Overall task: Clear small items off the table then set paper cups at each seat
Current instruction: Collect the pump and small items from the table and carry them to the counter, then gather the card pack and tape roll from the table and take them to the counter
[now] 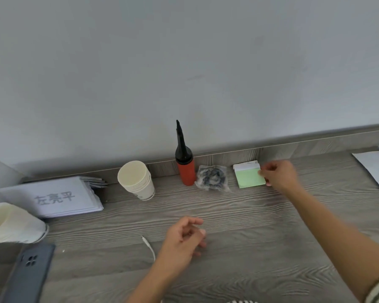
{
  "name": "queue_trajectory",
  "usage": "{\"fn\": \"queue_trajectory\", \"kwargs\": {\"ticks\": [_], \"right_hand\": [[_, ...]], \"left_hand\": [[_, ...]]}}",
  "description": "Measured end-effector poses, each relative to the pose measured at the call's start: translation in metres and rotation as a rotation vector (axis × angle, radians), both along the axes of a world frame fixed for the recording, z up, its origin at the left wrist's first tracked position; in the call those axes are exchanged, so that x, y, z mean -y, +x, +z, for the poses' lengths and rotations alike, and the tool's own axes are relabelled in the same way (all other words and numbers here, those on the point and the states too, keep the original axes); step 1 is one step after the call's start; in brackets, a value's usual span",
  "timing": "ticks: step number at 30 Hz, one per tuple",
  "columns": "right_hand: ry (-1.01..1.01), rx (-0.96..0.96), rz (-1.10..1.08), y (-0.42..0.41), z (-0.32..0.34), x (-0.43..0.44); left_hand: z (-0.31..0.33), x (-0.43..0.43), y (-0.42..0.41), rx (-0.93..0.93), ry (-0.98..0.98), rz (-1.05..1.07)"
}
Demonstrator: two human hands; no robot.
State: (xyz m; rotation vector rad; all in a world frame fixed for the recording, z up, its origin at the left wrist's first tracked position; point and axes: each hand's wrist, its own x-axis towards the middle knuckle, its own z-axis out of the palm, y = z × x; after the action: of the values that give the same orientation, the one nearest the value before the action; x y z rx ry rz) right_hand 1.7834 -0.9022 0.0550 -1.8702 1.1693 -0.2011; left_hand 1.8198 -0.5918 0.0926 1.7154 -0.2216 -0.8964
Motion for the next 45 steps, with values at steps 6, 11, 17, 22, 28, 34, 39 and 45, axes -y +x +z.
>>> {"fn": "queue_trajectory", "kwargs": {"ticks": [6,11,17,22,28,34,39,45], "right_hand": [[-0.279,-0.148,0.116,0.001,0.01,-0.009],[-0.263,-0.152,0.256,-0.033,0.026,-0.031],[0.041,0.005,0.233,-0.145,0.043,-0.108],[0.182,-0.064,0.047,-0.244,0.036,-0.164],[0.253,-0.043,-0.275,-0.344,0.032,-0.217],[0.294,0.099,-0.535,-0.425,0.031,-0.25],[0.296,0.129,-0.692,-0.513,0.035,-0.269],[0.252,0.116,-0.917,-0.618,0.028,-0.27]], "left_hand": [[0.007,-0.027,-0.009,0.034,0.037,0.066],[0.011,-0.027,-0.013,0.09,0.045,-0.053],[0.002,-0.014,-0.016,0.147,0.084,-0.371],[-0.008,0.006,-0.044,0.184,0.116,-0.673],[-0.003,0.035,-0.111,0.313,0.116,-0.955],[0.016,0.068,-0.195,0.387,0.084,-1.19],[0.02,0.093,-0.296,0.472,0.038,-1.394],[0.01,0.127,-0.395,0.429,0.126,-1.786]]}}
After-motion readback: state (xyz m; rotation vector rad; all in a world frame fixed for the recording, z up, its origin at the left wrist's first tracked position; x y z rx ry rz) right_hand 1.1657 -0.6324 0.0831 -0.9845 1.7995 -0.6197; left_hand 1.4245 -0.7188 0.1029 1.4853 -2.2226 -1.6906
